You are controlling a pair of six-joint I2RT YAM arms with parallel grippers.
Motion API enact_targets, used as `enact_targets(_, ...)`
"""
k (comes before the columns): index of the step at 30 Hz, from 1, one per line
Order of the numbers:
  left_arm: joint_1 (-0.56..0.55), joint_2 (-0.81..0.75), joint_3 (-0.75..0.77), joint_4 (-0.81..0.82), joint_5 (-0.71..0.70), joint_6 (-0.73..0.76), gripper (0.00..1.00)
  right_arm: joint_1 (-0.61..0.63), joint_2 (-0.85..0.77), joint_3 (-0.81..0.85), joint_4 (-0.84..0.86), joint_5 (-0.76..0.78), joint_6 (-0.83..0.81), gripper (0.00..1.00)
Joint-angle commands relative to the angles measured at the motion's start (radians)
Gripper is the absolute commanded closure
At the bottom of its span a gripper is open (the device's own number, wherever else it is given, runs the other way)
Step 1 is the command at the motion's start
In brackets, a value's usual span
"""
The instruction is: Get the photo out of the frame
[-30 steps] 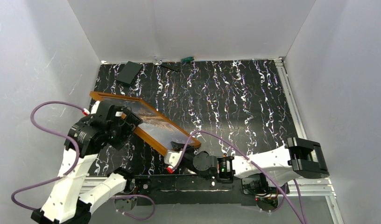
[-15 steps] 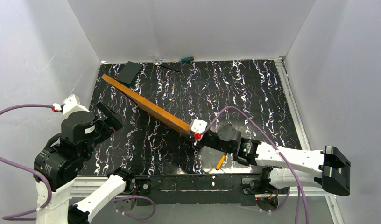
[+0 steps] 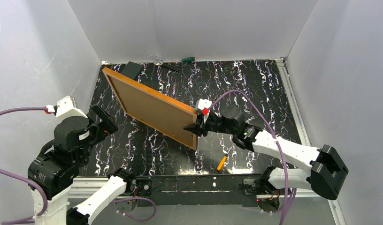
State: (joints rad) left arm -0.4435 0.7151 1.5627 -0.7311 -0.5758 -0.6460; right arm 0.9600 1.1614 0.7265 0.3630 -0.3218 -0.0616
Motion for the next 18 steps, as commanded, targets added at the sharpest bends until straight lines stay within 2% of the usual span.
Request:
enact_targets(1,-0.003,-0.002,-0.005,0.005,-0.053,0.035,0.02,-0.042,0.069,0.061,-0.121,-0.284,0.128,0.99)
enact_targets(14,-0.003,-0.018,-0.046,0.008,-0.054,0.048,0.02,-0.147,0.322,0.256,-0.196,-0.570,0.151,0.99)
enact_targets(18,-0.003,-0.023,-0.069,0.010,-0.050,0.046,0.02,-0.160,0.417,0.328,-0.232,-0.608,0.163,0.99)
